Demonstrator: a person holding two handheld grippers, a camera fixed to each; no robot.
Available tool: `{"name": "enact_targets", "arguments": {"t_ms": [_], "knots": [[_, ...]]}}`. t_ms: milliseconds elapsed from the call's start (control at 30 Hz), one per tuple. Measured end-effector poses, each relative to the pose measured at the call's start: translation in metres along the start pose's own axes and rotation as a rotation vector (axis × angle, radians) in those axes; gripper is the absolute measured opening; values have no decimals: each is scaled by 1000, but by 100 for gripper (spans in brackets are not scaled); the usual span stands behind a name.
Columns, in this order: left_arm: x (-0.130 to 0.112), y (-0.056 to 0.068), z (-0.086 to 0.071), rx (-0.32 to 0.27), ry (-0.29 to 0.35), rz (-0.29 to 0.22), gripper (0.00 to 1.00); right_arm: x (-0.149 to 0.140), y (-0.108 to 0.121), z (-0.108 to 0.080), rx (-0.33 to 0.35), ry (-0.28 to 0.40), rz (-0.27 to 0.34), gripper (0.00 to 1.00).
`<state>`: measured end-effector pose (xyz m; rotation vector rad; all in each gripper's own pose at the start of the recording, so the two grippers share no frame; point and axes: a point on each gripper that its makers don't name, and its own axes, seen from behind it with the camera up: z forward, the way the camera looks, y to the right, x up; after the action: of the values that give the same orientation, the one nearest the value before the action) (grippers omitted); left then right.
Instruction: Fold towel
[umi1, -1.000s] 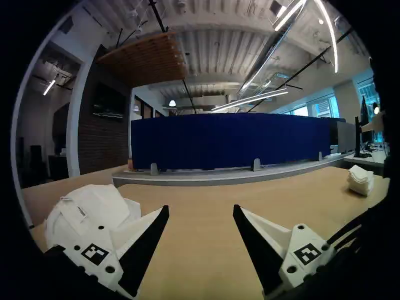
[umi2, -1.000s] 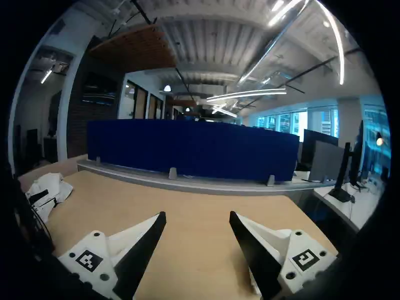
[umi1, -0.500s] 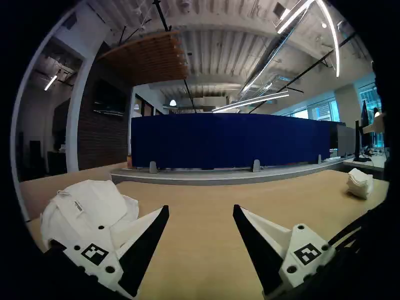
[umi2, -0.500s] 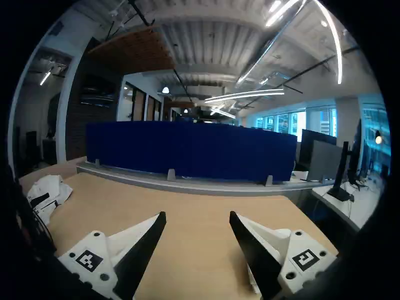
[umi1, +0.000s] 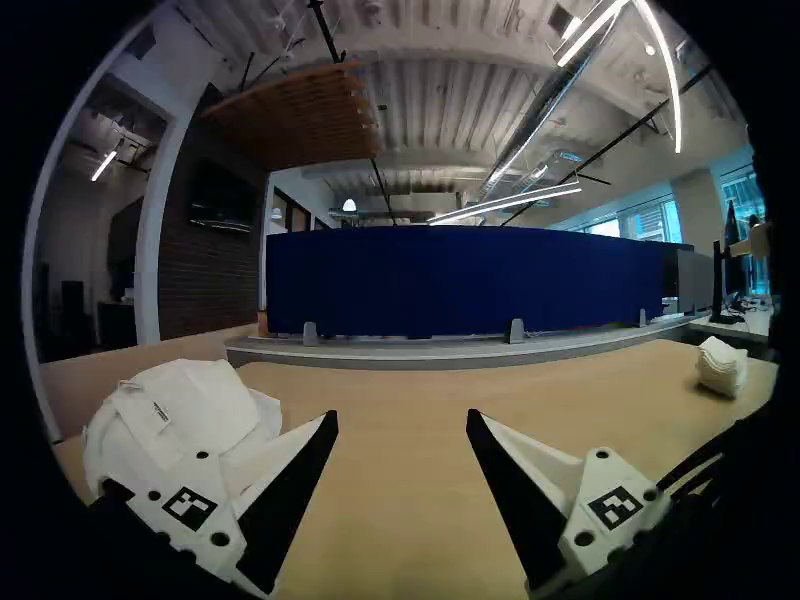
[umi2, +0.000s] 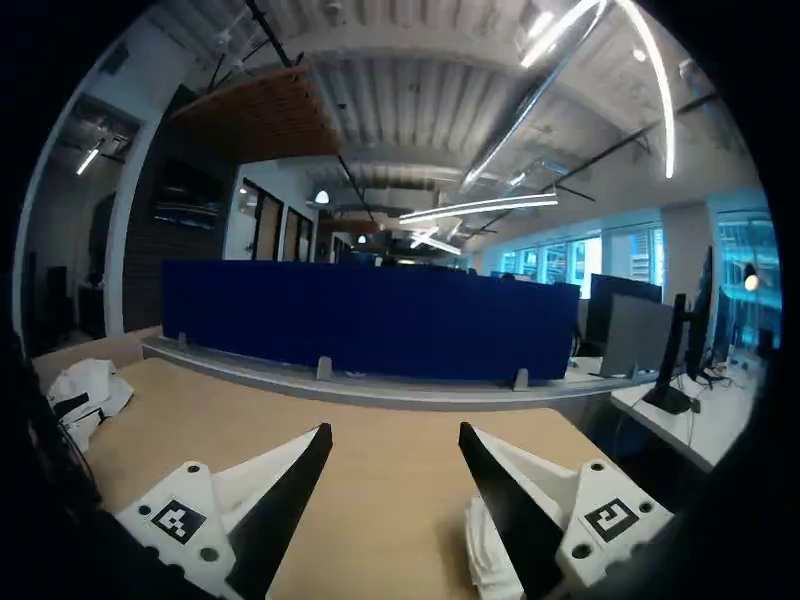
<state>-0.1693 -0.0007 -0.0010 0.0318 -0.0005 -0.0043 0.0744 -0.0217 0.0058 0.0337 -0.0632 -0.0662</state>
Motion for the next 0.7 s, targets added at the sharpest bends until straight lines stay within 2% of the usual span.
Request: {"name": "enact_targets", "arguments": {"t_ms": [233, 700], "knots": [[0, 0, 0, 0, 0, 1, 95, -14, 13, 6, -13, 20, 34, 99], [1, 0, 1, 0, 0, 0, 95, -97, 29, 20, -26, 17, 126, 99]]}}
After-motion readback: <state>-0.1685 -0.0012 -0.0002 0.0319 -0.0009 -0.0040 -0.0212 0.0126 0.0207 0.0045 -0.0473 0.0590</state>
